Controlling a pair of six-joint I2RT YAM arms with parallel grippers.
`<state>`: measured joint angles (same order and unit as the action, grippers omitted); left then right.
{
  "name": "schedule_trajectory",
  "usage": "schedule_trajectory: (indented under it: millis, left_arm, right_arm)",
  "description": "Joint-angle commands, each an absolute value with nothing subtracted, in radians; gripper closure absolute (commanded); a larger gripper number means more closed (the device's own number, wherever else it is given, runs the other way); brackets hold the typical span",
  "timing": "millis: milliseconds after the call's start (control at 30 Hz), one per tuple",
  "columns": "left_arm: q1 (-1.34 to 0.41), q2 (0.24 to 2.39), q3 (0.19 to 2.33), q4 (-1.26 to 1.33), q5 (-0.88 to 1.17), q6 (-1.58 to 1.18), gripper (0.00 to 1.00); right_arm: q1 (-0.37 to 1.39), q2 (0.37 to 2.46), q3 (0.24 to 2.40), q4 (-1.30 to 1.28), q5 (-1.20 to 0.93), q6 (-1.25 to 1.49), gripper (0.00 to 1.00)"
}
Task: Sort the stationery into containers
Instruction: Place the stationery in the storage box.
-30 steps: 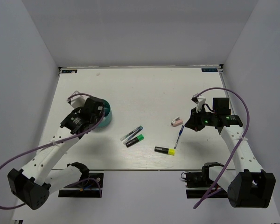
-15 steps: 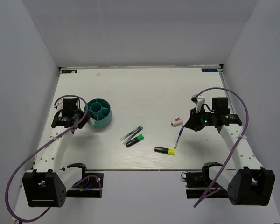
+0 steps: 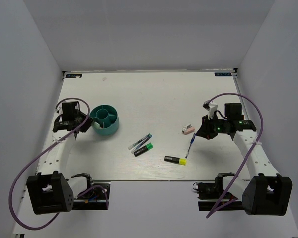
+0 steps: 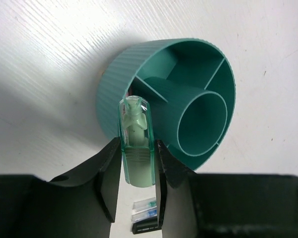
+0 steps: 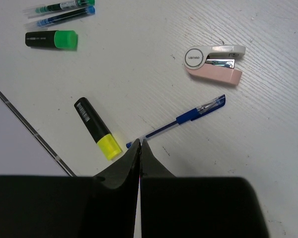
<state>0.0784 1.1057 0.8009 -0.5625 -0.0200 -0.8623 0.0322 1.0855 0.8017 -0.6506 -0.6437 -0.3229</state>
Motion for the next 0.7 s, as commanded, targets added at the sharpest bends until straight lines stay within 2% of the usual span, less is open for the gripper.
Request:
schedule_trajectory:
  millis: [0, 467, 600, 633, 667]
  left_arm:
    - [0.101, 1.12, 0.825, -0.512, 0.023, -0.862, 0.96]
    - [0.107, 1.187, 0.88, -0.483, 0.04, -0.893, 0.95]
    - [0.107, 1.204, 0.876, -0.489, 0.038, -0.893, 0.85]
    - [0.109, 1.206, 0.87, -0.486, 0.038, -0.891, 0.81]
    - [0.109, 1.207, 0.865, -0.479, 0.038, -0.894, 0.72]
  right_arm:
    - [0.029, 1.091, 0.798, -0.65, -0.661, -0.337, 1.0]
    - [0.028, 1.103, 0.796, -0.657, -0.669, -0.342, 1.0]
    - [0.028, 1.101, 0.798, -0.658, -0.672, -0.344, 1.0]
    - [0.025, 1.101, 0.798, -0.658, -0.673, -0.344, 1.0]
    - [0.029, 1.104, 0.798, -0.661, -0.673, -0.345, 1.0]
